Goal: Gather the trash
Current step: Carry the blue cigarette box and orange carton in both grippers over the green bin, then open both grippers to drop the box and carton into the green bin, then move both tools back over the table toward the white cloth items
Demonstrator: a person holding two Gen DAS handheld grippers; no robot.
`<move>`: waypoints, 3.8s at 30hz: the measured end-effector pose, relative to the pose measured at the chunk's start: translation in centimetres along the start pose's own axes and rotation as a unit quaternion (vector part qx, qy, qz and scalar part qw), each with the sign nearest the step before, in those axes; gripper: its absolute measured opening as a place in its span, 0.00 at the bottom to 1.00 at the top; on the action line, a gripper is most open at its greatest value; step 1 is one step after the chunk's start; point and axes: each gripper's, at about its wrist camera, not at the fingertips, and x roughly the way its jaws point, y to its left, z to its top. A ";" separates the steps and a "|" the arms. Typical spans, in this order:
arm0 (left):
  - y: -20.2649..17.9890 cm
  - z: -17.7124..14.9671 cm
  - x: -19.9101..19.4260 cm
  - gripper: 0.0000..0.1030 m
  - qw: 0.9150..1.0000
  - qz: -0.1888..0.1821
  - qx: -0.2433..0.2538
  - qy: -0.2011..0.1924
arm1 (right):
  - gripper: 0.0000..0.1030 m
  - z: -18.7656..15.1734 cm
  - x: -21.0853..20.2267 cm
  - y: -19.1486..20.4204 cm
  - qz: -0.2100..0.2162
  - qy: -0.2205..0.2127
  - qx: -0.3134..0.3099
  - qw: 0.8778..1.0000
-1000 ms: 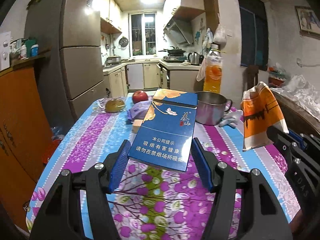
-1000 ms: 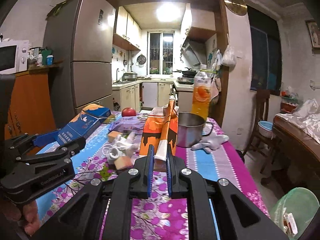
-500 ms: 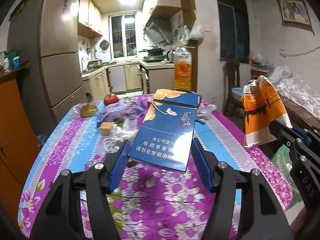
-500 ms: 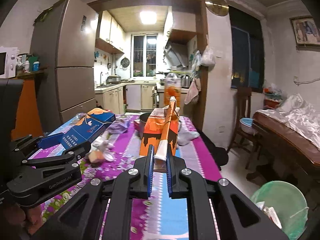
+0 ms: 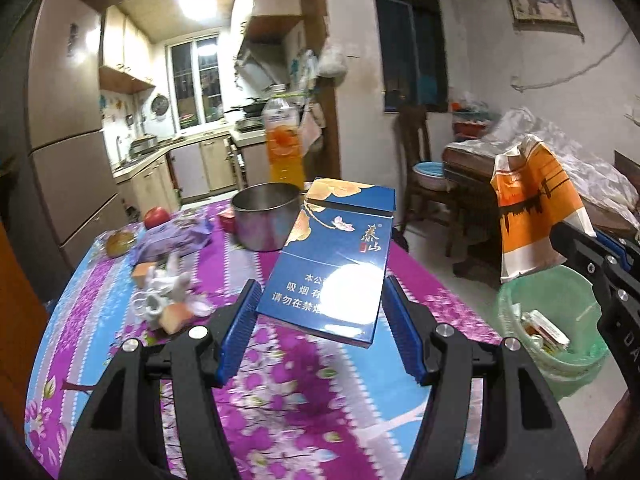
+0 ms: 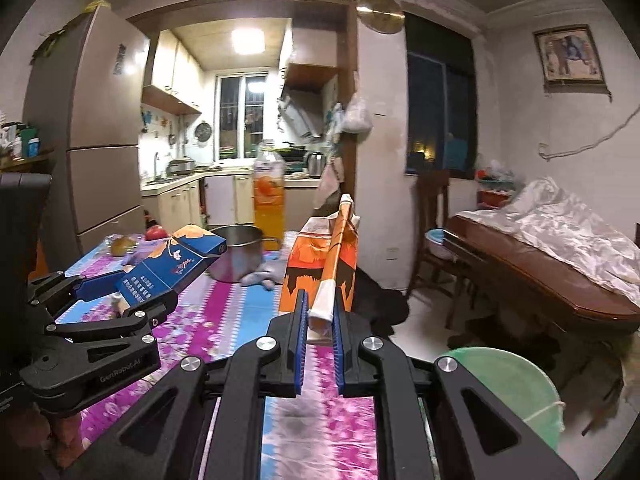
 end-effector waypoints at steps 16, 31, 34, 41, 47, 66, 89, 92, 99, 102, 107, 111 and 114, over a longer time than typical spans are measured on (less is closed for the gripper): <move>-10.0 0.8 0.2 0.58 0.996 -0.063 0.057 -0.004 | 0.11 -2.9 -3.5 -10.7 -0.080 0.009 0.028 0.996; -18.4 1.8 2.2 0.58 0.986 -0.139 0.083 0.032 | 0.11 -4.0 -2.6 -20.1 -0.141 0.080 0.030 0.986; -20.1 2.0 3.5 0.58 0.982 -0.160 0.083 0.056 | 0.11 -4.1 -0.8 -22.0 -0.137 0.119 0.030 0.983; -23.2 1.6 6.6 0.58 0.972 -0.189 0.084 0.113 | 0.11 -5.2 3.3 -25.3 -0.112 0.193 0.042 0.974; -23.3 0.3 8.7 0.57 0.970 -0.178 0.081 0.146 | 0.11 -6.4 6.0 -27.8 -0.111 0.242 0.041 0.963; -22.5 0.2 9.8 0.50 0.971 -0.164 0.062 0.162 | 0.30 -7.2 6.3 -29.0 -0.104 0.243 0.053 0.963; -8.3 -1.3 7.8 0.67 0.983 -0.098 0.037 0.148 | 0.87 -4.0 -1.8 -11.5 0.001 0.051 0.011 0.999; -3.0 -1.9 8.3 0.67 0.986 -0.062 0.010 0.156 | 0.88 -4.4 -0.5 -8.7 0.032 0.063 0.007 0.997; 11.6 -1.5 7.2 0.67 0.986 0.009 -0.076 0.151 | 0.88 -4.2 1.7 -1.9 0.093 0.077 -0.021 0.992; 18.2 1.9 2.4 0.76 0.991 0.048 -0.114 0.056 | 0.88 -3.7 2.6 0.5 0.114 0.078 -0.035 0.990; 28.7 1.2 -0.6 0.95 0.971 0.095 -0.220 0.021 | 0.88 -3.0 3.8 4.2 0.147 0.072 -0.055 0.985; 31.2 -2.2 3.8 0.95 0.970 0.109 -0.192 0.098 | 0.88 -3.1 5.3 6.3 0.167 0.085 -0.070 0.980; 32.8 -3.2 7.0 0.95 0.967 0.078 -0.207 0.130 | 0.88 -3.1 6.1 8.2 0.178 0.091 -0.082 0.976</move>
